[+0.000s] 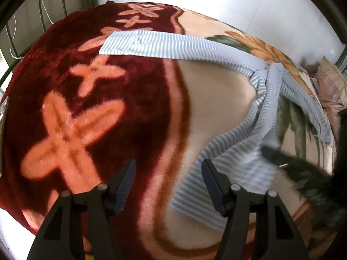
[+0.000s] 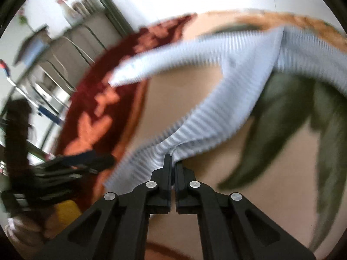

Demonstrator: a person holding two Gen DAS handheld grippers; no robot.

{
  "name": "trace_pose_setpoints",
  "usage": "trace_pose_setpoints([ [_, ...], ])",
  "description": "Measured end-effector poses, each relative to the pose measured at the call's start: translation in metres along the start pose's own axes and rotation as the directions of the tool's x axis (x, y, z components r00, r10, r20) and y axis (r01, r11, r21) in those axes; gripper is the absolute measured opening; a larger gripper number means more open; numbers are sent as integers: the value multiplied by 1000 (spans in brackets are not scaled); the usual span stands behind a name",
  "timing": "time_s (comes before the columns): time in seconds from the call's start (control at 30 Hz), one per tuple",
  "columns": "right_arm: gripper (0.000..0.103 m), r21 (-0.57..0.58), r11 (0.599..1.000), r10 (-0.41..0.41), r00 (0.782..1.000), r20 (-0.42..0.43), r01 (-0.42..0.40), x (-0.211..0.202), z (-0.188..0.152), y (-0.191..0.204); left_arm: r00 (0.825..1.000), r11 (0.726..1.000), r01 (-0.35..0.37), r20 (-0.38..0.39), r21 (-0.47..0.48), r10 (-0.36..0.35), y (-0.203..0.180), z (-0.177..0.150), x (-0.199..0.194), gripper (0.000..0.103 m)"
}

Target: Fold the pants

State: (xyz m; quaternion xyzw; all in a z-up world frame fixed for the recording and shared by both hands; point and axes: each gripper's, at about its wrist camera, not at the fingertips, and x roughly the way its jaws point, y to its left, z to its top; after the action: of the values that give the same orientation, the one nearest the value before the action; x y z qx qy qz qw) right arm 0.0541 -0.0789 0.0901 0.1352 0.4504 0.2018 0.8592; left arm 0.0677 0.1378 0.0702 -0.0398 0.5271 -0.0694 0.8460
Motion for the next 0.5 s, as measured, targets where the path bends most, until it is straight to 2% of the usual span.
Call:
trace_pose_setpoints([
  [0.17, 3, -51, 999, 14, 988, 155, -7, -64, 40, 3, 1000, 1000, -7, 19, 13, 7, -6, 12, -2, 66],
  [0.3, 3, -47, 998, -25, 970, 244, 37, -104, 79, -11, 999, 999, -2, 36, 33, 1, -16, 28, -3, 66],
  [0.4, 3, -19, 993, -107, 948, 300, 118, -132, 112, -35, 998, 998, -2, 61, 61, -1, -26, 42, -5, 66],
  [0.5, 3, 7, 980, -190, 916, 354, 200, -161, 135, -57, 997, 996, 1, 81, 92, -8, -37, 55, -6, 66],
])
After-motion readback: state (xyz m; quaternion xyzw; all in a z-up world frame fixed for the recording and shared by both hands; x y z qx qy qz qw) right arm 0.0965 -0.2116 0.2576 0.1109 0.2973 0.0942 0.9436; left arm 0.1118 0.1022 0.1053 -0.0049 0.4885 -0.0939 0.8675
